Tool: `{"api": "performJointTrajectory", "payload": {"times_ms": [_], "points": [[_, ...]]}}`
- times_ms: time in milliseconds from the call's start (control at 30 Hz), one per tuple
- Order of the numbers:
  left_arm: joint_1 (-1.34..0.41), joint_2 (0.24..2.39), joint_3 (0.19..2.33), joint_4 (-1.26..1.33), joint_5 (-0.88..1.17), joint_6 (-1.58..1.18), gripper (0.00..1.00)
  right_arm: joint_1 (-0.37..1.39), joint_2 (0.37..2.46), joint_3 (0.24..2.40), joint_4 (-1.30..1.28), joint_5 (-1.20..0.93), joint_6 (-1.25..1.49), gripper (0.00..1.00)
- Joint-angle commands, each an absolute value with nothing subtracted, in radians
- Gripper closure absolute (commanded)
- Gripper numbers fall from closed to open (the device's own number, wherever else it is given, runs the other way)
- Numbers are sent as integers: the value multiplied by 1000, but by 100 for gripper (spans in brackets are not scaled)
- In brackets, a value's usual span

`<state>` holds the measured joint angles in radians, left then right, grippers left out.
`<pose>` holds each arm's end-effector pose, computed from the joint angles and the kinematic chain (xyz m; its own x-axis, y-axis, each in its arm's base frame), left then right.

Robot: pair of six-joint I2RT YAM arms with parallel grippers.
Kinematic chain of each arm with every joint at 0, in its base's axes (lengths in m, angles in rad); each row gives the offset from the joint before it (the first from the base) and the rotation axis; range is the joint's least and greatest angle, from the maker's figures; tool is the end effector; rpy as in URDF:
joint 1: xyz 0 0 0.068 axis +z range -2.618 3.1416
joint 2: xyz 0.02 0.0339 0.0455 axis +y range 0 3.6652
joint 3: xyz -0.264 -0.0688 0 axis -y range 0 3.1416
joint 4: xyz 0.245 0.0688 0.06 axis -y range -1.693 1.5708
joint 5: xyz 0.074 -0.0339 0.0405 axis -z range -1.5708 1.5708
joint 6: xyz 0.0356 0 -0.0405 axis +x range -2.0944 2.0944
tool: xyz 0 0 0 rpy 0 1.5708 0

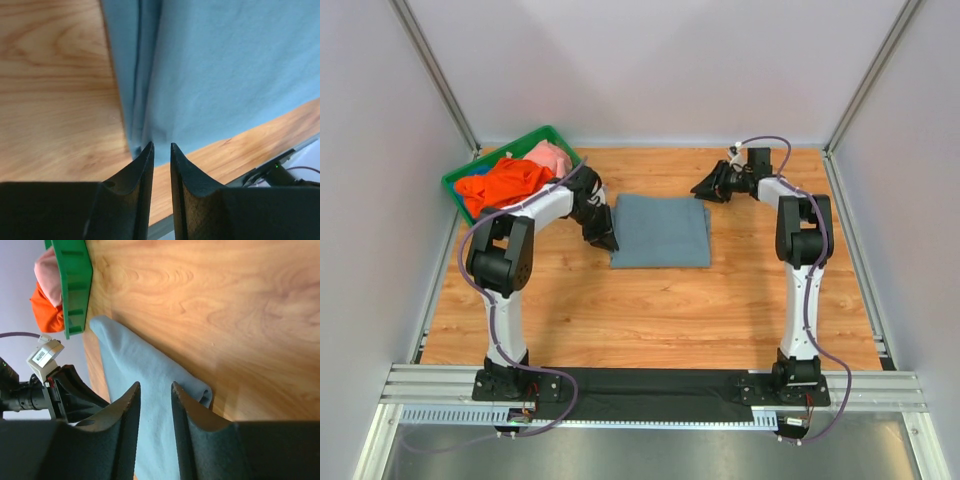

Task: Fold and stack the t-shirts
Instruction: Neatly place the folded tshirt to the corner

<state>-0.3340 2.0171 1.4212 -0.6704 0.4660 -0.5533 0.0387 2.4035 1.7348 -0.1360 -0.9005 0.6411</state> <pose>0.3747 -0.1469 0.1629 -0.9876 -0.1542 -0.0298 -0.1162 0.8448 -0.5222 0.5099 0.0477 0.1171 -0.9162 0.3363 -0.2179 -0.0237 0.4973 0.8672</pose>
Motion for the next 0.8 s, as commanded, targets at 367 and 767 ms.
{"api": "performJointTrajectory", "payload": {"times_ms": [367,767], "points": [[-324,1813,1673,-1008,328,-561,73,48,2065,1679,-647,-542,379,39],[-325,1408,1200,-885,501,-572,72,155,1973,1465,-696,-373,313,37]]}}
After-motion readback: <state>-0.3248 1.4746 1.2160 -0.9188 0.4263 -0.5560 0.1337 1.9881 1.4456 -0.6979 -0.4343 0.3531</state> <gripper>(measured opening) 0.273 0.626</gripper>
